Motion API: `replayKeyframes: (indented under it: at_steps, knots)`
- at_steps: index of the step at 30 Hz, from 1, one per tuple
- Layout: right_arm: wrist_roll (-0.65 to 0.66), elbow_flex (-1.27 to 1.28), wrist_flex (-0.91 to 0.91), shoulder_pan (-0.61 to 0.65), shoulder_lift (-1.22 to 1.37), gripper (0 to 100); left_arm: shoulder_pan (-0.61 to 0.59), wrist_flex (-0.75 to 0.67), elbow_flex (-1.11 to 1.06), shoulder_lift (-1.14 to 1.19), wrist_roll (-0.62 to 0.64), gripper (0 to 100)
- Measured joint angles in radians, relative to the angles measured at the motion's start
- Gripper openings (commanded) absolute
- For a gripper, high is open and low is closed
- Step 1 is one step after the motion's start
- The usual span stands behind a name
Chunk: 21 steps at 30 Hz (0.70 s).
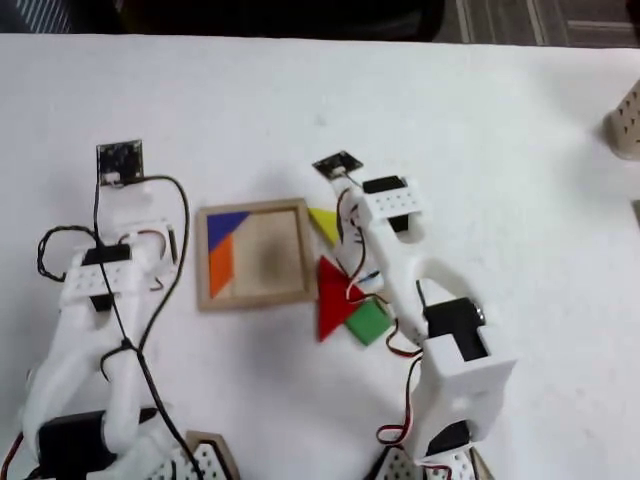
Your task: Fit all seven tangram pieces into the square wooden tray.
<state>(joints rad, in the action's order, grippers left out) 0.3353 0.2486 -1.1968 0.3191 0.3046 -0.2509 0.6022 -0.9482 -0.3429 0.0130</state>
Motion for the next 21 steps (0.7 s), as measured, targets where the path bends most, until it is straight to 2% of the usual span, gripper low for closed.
replayKeyframes:
  at_steps: [3,5,9,15,21]
  knots:
    - [0.000,0.000,-0.002,-0.017,0.000,2.6,0.000,0.000,0.000,0.000,0.000,2]
    - [-0.005,-0.005,-0.003,-0.023,0.000,8.8,0.000,0.000,0.000,0.000,0.000,2]
    - [-0.100,-0.026,-0.043,-0.021,-0.012,23.1,0.000,0.000,0.000,0.000,0.000,2]
    - [-0.207,-0.026,-0.014,0.009,-0.028,18.0,0.000,0.000,0.000,0.000,0.000,2]
    - [-0.310,-0.026,0.089,0.011,-0.028,18.7,0.000,0.000,0.000,0.000,0.000,2]
